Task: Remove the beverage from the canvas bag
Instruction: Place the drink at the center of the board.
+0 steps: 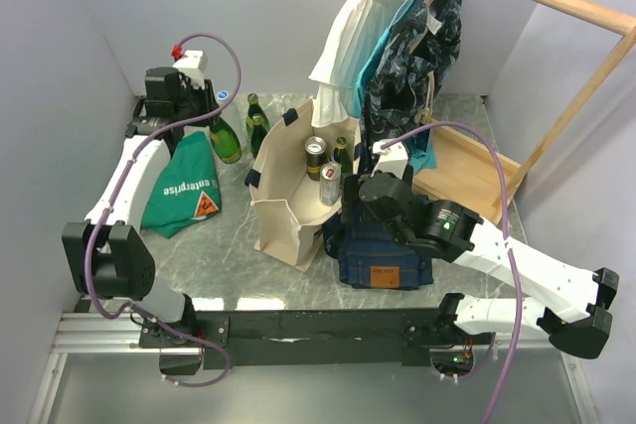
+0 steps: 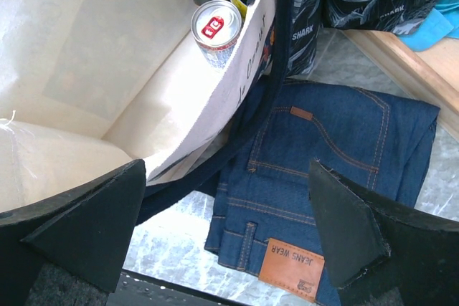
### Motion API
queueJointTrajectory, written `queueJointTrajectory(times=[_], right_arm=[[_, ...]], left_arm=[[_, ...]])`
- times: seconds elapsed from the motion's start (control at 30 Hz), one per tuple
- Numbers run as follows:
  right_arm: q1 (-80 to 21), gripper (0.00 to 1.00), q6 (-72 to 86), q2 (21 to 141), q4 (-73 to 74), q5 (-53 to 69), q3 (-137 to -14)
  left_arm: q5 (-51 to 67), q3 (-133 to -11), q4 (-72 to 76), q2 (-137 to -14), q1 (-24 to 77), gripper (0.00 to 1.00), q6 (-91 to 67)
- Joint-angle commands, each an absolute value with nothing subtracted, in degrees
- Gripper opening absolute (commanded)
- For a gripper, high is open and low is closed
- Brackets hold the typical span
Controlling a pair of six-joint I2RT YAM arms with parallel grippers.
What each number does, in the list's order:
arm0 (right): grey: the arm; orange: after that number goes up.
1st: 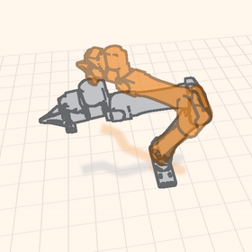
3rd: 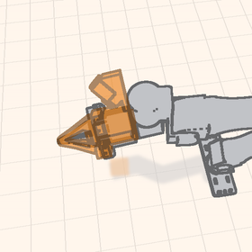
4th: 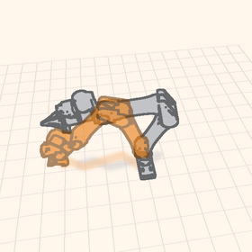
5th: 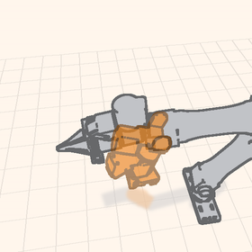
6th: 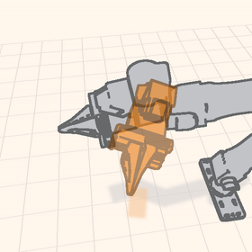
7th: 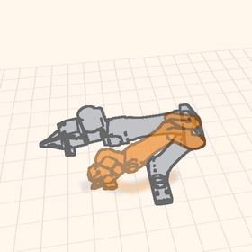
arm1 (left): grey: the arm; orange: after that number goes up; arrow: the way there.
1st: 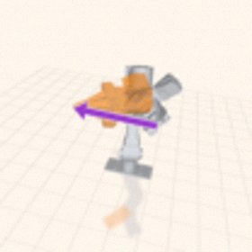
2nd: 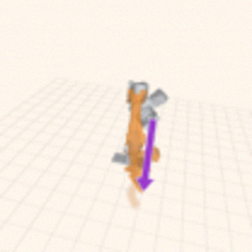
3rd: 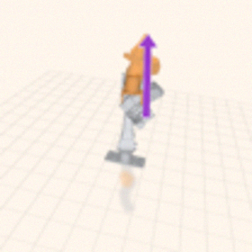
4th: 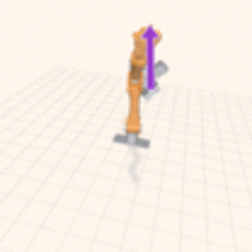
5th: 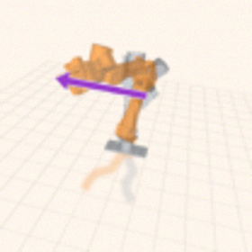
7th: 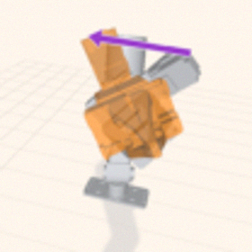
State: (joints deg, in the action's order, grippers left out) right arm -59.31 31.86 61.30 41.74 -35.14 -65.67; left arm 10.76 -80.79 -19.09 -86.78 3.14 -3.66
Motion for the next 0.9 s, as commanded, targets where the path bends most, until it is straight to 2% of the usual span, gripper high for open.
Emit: queueJointTrajectory(times=[0.0, 0.27, 0.87], right_arm=[[-59.0, 1.00, 31.1, 61.6, 41.1, -37.1, -68.4], [-59.0, 1.00, 30.3, 63.5, 41.7, -38.8, -69.5], [-58.3, 1.00, 30.5, 59.5, 38.8, -39.9, -67.3]], left_arm=[[13.3, -83.1, -8.3, -86.9, 3.3, 0.01, -2.5], [14.2, -83.1, -6.8, -88.9, 3.6, 0.01, -3.1], [8.9, -83.7, -4.9, -92.8, 6.1, 0.01, -3.9]])
